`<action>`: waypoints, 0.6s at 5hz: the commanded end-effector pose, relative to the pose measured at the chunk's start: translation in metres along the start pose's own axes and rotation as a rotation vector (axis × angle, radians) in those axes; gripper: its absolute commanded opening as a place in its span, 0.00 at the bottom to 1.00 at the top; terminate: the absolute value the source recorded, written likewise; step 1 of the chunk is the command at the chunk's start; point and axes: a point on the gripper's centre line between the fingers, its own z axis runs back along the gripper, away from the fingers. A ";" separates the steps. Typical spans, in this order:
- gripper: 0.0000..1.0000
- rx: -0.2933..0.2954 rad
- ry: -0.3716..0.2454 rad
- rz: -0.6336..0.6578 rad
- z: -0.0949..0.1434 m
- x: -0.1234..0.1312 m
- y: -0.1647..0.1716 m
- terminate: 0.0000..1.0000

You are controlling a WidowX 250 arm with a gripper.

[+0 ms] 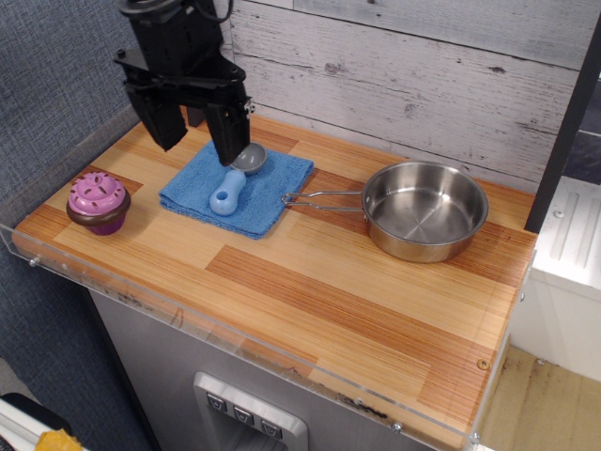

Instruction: Pick up the blue spoon and placed it on blue cloth

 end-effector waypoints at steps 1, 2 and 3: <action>1.00 0.047 -0.003 -0.027 0.007 -0.013 0.002 0.00; 1.00 0.029 0.039 -0.090 0.005 -0.012 0.003 0.00; 1.00 0.029 0.039 -0.090 0.005 -0.012 0.003 0.00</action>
